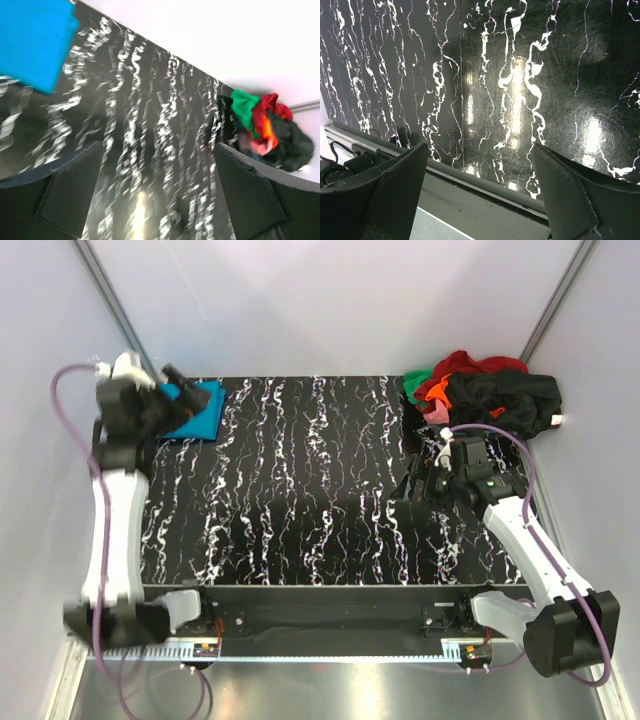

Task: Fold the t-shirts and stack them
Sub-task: Reset both grippers

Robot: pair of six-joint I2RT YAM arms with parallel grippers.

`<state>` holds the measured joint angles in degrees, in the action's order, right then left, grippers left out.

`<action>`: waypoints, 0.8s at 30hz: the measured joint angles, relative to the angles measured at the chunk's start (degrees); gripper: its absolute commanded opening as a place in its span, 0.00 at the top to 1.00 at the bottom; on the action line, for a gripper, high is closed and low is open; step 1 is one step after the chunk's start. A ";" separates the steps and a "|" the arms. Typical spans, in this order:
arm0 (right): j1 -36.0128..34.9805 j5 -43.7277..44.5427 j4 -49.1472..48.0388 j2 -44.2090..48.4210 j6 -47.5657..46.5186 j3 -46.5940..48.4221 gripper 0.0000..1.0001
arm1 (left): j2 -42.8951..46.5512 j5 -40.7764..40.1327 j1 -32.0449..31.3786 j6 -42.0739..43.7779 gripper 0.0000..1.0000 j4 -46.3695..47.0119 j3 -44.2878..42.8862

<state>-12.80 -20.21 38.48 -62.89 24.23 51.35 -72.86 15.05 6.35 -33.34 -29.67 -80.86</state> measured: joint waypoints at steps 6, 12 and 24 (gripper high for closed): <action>0.00 -1.38 -0.96 0.50 0.00 -0.44 0.08 | 29.90 -6.21 -0.42 8.13 0.01 -3.28 23.12; -0.02 -2.25 -1.79 5.25 0.09 -0.92 0.07 | 37.79 -5.92 -2.43 10.60 0.01 -8.92 33.11; -0.02 1.46 -4.17 15.89 1.31 -2.80 0.03 | 29.75 3.34 -4.70 11.74 0.01 -7.93 34.16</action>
<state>-12.82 -18.74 34.30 -47.00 25.54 48.56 -43.11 18.39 1.65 -21.61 -37.60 -46.70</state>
